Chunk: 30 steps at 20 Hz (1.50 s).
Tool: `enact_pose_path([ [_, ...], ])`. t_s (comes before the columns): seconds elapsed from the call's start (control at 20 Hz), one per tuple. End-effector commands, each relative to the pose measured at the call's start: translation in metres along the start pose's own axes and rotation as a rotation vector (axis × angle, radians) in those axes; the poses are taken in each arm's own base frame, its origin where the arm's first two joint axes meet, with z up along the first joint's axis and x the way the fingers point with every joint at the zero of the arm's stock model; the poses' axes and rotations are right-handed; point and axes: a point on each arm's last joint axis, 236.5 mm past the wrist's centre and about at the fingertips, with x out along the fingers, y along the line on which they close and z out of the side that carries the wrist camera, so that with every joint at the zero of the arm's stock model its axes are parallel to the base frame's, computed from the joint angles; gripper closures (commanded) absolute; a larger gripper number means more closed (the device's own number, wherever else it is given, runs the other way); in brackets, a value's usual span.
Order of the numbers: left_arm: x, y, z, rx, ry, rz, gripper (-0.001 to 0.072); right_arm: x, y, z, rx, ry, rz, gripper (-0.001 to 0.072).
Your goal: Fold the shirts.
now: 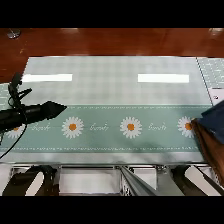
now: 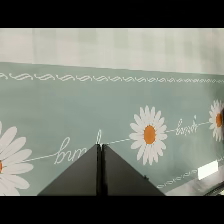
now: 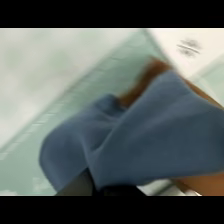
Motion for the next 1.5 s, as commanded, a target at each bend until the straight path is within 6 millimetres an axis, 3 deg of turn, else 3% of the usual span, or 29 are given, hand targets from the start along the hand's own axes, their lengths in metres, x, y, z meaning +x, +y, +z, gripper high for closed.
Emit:
enact_pose_path([
  [0.0, 0.000, 0.001, 0.003, 0.001, -0.014, 0.004, 0.0682, 0.000, -0.103, -0.050, 0.178, 0.056, -0.299, 0.0692],
  [0.05, 0.000, 0.002, 0.005, 0.001, -0.023, 0.006, 0.0682, -0.001, -0.119, -0.063, 0.259, 0.058, -0.332, 0.0691],
  [0.15, 0.000, 0.002, 0.008, 0.000, -0.035, 0.010, 0.0682, -0.003, -0.131, -0.073, 0.347, 0.028, -0.342, 0.0687],
  [0.25, 0.000, 0.004, 0.013, -0.001, -0.053, 0.015, 0.0682, -0.011, -0.146, -0.082, 0.415, 0.021, -0.407, 0.0397],
  [0.3, 0.001, 0.005, 0.015, -0.003, -0.062, 0.019, 0.0681, -0.015, -0.152, -0.085, 0.437, 0.018, -0.442, 0.0361],
  [0.4, 0.002, 0.010, 0.023, -0.010, -0.090, 0.030, 0.0682, -0.014, -0.152, -0.082, 0.438, 0.009, -0.437, 0.0104],
  [0.5, 0.006, 0.018, 0.033, -0.025, -0.122, 0.048, 0.0682, -0.006, -0.136, -0.061, 0.386, -0.058, -0.344, 0.0080],
  [0.6, 0.011, 0.026, 0.043, -0.050, -0.142, 0.061, 0.0682, 0.001, -0.102, -0.026, 0.334, -0.171, -0.172, 0.0090],
  [0.65, 0.014, 0.028, 0.048, -0.059, -0.144, 0.065, 0.0682, 0.001, -0.075, -0.005, 0.307, -0.237, -0.047, 0.0182],
  [0.7, 0.016, 0.028, 0.056, -0.045, -0.143, 0.067, 0.0682, -0.004, -0.028, 0.019, 0.225, -0.302, 0.160, 0.0505],
  [0.75, 0.017, 0.024, 0.069, -0.017, -0.142, 0.063, 0.0682, -0.016, 0.024, 0.035, 0.106, -0.360, 0.362, 0.0692],
  [0.8, 0.016, 0.014, 0.084, -0.004, -0.137, 0.041, 0.0682, -0.031, 0.078, 0.044, 0.022, -0.393, 0.551, 0.0693],
  [0.85, 0.013, -0.001, 0.100, 0.023, -0.125, 0.015, 0.0683, -0.036, 0.124, 0.039, -0.071, -0.380, 0.661, 0.0693],
  [0.95, 0.003, -0.045, 0.133, 0.165, -0.130, -0.039, 0.0684, -0.022, 0.197, -0.004, -0.324, -0.280, 0.713, 0.0692],
  [1.0, -0.001, -0.063, 0.145, 0.248, -0.147, -0.031, 0.0684, -0.004, 0.228, -0.038, -0.494, -0.215, 0.686, 0.0692],
  [1.1, 0.004, -0.070, 0.142, 0.331, -0.124, 0.043, 0.0685, 0.049, 0.260, -0.097, -0.728, -0.122, 0.525, 0.0692],
  [1.2, 0.027, -0.031, 0.109, 0.351, -0.007, 0.208, 0.0685, 0.113, 0.273, -0.142, -0.812, -0.062, 0.367, 0.0693],
  [1.3, 0.048, 0.029, 0.065, 0.298, 0.122, 0.376, 0.0684, 0.178, 0.270, -0.188, -0.829, 0.076, 0.267, 0.0692],
  [1.4, 0.056, 0.068, 0.039, 0.236, 0.213, 0.449, 0.0684, 0.220, 0.257, -0.202, -0.808, 0.189, 0.176, 0.0692],
  [1.45, 0.056, 0.079, 0.032, 0.205, 0.254, 0.467, 0.0684, 0.231, 0.253, -0.203, -0.798, 0.211, 0.154, 0.0692],
])
